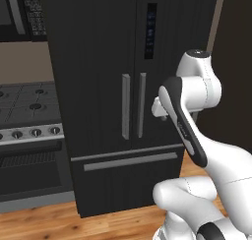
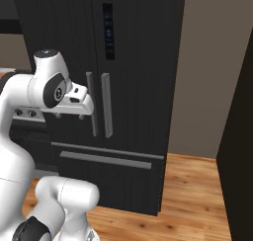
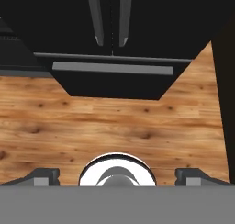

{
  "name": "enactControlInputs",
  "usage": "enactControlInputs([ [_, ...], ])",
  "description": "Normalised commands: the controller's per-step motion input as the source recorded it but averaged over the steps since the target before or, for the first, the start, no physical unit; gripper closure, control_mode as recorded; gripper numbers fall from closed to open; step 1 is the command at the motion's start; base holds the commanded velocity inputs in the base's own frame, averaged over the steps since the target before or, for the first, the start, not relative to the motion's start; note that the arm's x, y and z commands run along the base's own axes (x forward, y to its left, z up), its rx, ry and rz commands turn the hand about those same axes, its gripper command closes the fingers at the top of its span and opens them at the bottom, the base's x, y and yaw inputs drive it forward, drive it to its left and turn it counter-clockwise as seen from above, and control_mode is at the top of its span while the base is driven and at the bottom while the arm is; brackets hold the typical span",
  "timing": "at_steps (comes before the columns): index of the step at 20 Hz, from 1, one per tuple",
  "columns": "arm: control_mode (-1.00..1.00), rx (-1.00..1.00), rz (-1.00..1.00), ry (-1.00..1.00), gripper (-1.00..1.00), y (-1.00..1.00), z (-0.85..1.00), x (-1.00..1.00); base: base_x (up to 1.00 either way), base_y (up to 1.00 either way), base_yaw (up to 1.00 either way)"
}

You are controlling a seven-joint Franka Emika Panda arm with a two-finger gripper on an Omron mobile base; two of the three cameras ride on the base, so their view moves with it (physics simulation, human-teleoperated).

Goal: Retrieve the chicken drumstick from the fridge and place it on the saucepan with marinade on the stove.

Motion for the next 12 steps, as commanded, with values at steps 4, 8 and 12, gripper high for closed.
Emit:
enactControlInputs([
  [4, -1.00, 0.00, 0.00, 0.00, -1.00, 0.00, 0.00, -0.05, 0.00, 0.00, 0.00],
  [8, -1.00, 0.00, 0.00, 0.00, -1.00, 0.00, 0.00, 0.00, 0.00, 0.00, 0.00],
  [12, -1.00, 0.00, 0.00, 0.00, -1.00, 0.00, -0.01, 0.11, 0.00, 0.00, 0.00],
])
